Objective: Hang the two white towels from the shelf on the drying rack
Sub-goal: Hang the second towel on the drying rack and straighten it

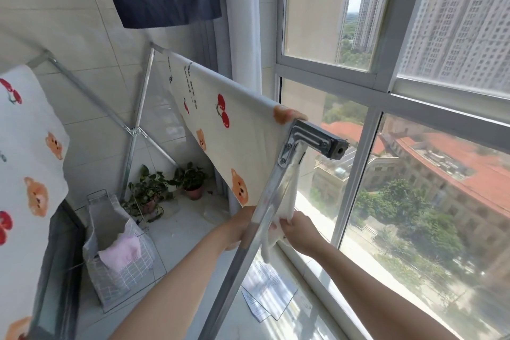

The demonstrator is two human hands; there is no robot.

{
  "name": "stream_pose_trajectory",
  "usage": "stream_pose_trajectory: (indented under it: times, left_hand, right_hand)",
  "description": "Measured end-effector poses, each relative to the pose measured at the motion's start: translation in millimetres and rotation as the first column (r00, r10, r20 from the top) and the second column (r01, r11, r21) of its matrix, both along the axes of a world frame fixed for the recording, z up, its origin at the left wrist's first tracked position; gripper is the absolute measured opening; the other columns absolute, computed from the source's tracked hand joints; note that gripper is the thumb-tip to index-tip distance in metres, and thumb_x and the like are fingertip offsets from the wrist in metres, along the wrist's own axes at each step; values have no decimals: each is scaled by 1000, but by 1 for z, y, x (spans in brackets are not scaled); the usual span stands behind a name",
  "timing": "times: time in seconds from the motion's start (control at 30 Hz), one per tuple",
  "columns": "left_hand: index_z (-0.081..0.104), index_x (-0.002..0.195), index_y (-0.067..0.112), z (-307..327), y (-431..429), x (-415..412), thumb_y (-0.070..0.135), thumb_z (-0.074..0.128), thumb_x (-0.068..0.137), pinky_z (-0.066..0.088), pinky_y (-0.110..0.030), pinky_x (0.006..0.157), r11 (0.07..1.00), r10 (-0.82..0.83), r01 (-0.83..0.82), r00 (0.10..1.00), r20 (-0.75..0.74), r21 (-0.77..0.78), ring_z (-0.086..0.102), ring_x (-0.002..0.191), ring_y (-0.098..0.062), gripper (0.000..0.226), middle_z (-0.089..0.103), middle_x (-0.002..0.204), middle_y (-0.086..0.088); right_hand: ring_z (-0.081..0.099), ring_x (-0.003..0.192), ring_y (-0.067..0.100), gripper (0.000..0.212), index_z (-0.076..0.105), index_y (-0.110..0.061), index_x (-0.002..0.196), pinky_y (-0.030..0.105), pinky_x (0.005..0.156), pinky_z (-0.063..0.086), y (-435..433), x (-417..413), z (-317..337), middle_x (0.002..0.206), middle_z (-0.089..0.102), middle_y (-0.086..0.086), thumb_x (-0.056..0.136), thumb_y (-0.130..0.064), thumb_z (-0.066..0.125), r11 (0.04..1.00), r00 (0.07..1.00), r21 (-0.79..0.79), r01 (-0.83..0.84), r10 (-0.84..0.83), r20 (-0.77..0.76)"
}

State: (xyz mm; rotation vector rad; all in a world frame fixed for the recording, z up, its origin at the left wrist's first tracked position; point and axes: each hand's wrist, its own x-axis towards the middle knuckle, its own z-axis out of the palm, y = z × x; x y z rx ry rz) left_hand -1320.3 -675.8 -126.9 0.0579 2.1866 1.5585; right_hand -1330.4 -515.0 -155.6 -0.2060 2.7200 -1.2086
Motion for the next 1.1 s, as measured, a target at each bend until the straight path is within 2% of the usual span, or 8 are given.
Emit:
stream_pose_trajectory:
  times: [0.13,0.33,0.43,0.57,0.63,0.7,0.83,1.1]
  left_hand:
    - [65,96,12,-1,-1,3,12,67,85,52,-44,95,996,-1,-7,996,90,94,63,99,-29,11,65,98,-12]
    - [76,89,21,-4,-3,2,29,75,76,59,-33,76,962,11,-60,983,182,266,74,90,-20,16,77,93,-4]
    - [73,109,11,-6,-6,-1,50,52,87,55,-42,91,946,12,-95,966,260,308,67,108,-31,49,72,112,-16]
    - [57,126,1,10,-22,-11,45,47,93,45,-43,101,973,-56,-16,951,305,231,57,115,-38,56,61,120,-19]
    - [63,109,3,49,-31,-16,33,54,92,47,-36,91,989,23,-46,986,162,143,63,92,-26,36,64,99,-12]
    - [66,98,8,95,-34,-20,24,58,93,51,-29,81,976,182,-169,979,-96,134,64,78,-18,19,68,87,-7]
    - [69,89,26,167,-11,-10,24,66,86,56,-19,70,945,321,-193,711,-626,265,67,77,-6,4,70,81,7]
    - [73,98,12,182,33,16,23,75,81,58,-20,72,971,222,-199,533,-817,134,71,78,-9,20,75,87,0]
  right_hand:
    - [53,71,22,28,49,-18,68,28,60,39,8,2,-12,71,56,0,93,-14,39,1000,999,11,24,-24,23]
    - [62,90,20,31,69,-19,93,24,73,47,5,7,-14,96,70,-2,92,-9,40,998,997,-31,-57,59,52]
    - [65,104,0,41,63,-31,117,13,82,52,7,14,-9,108,69,-19,88,-6,51,935,914,-194,-296,336,228]
    - [59,111,17,58,44,-25,139,33,96,53,30,1,18,131,57,2,86,-9,58,878,818,135,-460,360,448]
    - [59,118,25,56,41,-18,143,32,95,52,44,-14,50,135,56,9,90,-5,56,924,898,145,-355,294,327]
    - [62,109,20,46,46,-18,137,33,93,54,55,-24,96,132,58,12,94,-6,54,971,961,-141,-192,215,171]
    - [68,99,21,24,64,-28,114,35,82,58,62,-23,193,118,67,11,93,-20,54,636,979,-756,-158,199,-37]
    - [71,96,9,17,75,-28,97,27,91,56,45,-6,258,101,76,-5,81,-21,74,945,920,-122,-302,256,-298]
